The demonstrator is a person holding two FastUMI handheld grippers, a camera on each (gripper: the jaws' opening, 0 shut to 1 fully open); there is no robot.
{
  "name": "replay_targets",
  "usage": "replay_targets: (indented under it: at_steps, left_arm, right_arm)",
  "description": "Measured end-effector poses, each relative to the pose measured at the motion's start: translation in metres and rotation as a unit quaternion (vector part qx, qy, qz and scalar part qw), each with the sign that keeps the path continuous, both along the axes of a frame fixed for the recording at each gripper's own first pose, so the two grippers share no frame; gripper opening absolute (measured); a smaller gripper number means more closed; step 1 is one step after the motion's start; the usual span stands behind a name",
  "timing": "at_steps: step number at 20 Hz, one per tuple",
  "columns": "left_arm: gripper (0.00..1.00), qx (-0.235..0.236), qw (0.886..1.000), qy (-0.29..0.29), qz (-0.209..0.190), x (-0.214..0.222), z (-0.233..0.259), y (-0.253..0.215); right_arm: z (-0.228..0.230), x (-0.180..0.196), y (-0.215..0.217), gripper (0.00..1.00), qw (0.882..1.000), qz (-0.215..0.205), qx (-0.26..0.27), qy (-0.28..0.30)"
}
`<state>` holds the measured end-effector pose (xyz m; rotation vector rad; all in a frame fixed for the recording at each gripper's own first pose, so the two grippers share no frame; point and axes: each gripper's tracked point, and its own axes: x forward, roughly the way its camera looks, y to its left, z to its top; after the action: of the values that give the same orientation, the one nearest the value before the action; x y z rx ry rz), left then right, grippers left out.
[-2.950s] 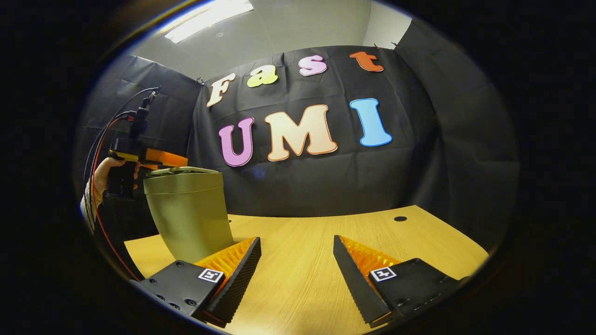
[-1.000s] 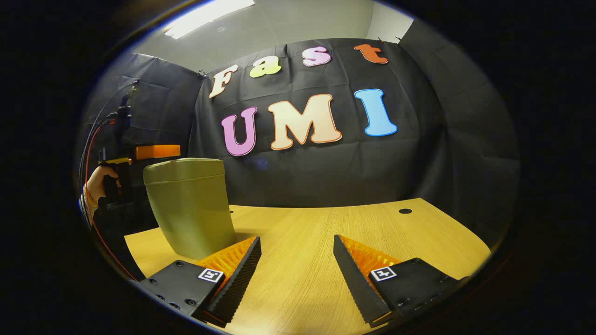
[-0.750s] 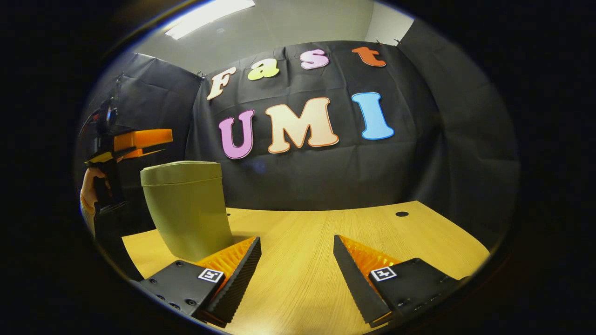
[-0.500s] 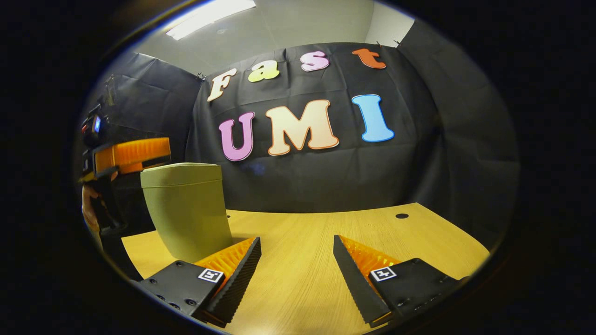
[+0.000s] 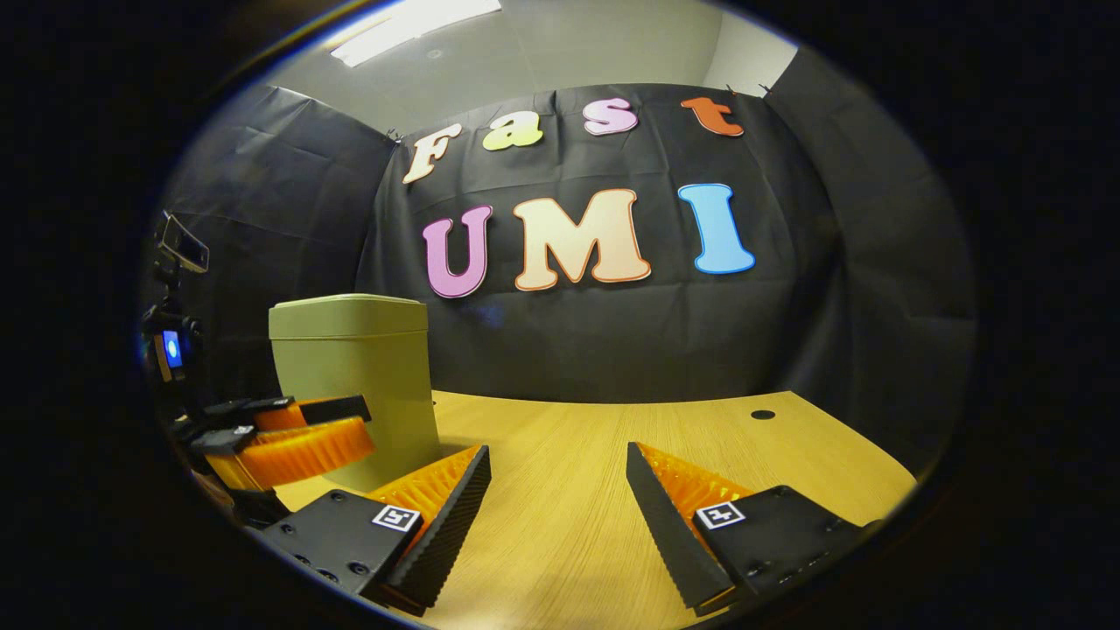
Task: Press the lid of the desktop garbage bin to open it, pick up the crumpled paper on the desktop and throw it into the bin, then pick up the pop can on the desktop and drop it into the bin, and finally close the garbage bin lid.
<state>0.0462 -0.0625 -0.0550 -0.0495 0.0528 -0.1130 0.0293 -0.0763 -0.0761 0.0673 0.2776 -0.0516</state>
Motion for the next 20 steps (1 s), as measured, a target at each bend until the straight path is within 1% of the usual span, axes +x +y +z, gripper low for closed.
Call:
replay_targets:
  at_steps: [1,2,3,7,13,15,16,20]
  left_arm:
    - [0.93,-0.003,1.0,0.004,0.002,0.0,-0.006,0.004]
    - [0.97,-0.003,1.0,0.009,0.001,-0.001,-0.011,0.006]
    - [0.93,-0.003,1.0,0.013,0.003,-0.002,-0.016,0.01]
    - [0.96,0.006,1.0,0.019,0.002,-0.007,-0.023,0.016]
    - [0.96,0.016,1.0,0.017,0.002,-0.01,-0.019,0.017]
    - [0.96,0.016,1.0,0.017,0.001,-0.011,-0.019,0.016]
    - [0.96,0.015,1.0,0.018,-0.002,-0.011,-0.02,0.014]
    - [0.96,0.013,1.0,0.026,0.0,-0.011,-0.024,0.015]
  right_arm:
    - [-0.002,0.001,0.004,0.98,1.0,0.005,0.001,0.002]
    - [-0.005,0.002,0.008,0.98,1.0,0.008,0.0,0.004]
    - [-0.006,0.003,0.01,0.98,1.0,0.011,-0.002,0.005]
    - [-0.014,0.006,0.014,0.98,1.0,0.014,-0.013,0.01]
    - [-0.02,0.005,0.02,0.98,1.0,0.018,-0.017,0.018]
    - [-0.018,0.004,0.021,0.99,1.0,0.018,-0.017,0.016]
    - [-0.018,0.004,0.02,0.98,1.0,0.017,-0.018,0.015]
    - [-0.017,0.003,0.017,0.98,1.0,0.012,-0.016,0.016]
